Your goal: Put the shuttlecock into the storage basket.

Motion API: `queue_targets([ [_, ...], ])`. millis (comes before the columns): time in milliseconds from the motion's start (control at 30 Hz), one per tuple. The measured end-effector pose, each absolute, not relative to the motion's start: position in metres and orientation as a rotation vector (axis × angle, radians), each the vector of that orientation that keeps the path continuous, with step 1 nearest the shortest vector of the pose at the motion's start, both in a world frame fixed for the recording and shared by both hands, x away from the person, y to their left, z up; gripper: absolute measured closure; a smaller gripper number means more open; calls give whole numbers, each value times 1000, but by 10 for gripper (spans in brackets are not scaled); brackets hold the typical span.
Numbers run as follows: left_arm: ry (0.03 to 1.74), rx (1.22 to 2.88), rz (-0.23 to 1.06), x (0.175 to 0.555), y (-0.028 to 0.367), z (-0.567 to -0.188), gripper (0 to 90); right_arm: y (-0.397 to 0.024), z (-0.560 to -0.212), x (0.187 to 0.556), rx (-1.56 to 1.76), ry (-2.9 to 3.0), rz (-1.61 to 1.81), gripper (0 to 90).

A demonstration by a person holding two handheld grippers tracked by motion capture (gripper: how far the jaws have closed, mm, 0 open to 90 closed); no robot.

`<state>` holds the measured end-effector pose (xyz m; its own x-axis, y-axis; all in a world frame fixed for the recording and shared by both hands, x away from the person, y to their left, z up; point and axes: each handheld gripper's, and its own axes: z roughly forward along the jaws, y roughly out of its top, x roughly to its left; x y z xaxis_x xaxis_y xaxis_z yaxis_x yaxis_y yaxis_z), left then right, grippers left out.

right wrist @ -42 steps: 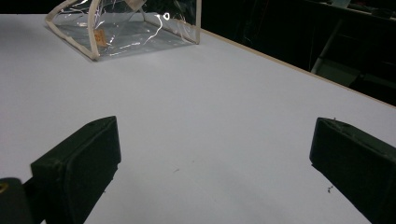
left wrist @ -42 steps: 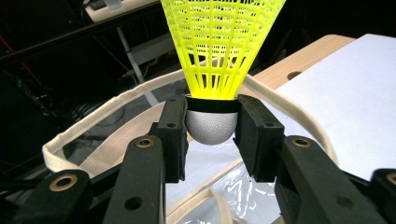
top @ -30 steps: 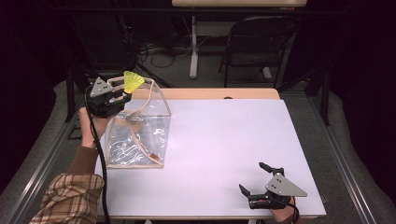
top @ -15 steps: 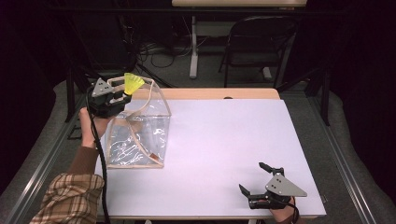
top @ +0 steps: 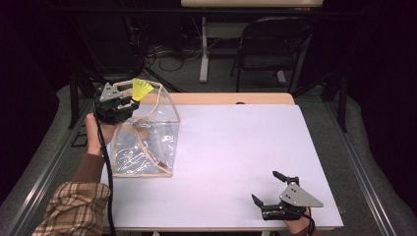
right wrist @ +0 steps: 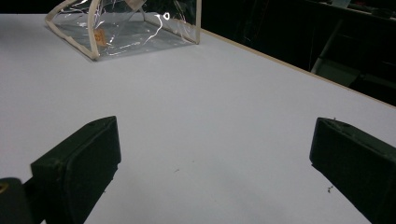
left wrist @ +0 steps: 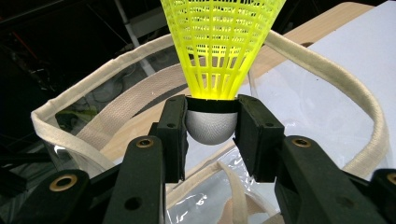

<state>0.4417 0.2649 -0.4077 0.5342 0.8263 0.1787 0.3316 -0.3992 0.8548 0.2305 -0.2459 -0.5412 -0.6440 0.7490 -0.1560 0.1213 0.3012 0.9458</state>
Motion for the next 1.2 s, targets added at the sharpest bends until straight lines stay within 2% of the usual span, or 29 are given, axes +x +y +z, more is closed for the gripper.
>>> queue_targets([
  [1200,956,2110,759,457,262,-418,643,-245,-542,231,776,1976,1364,14],
])
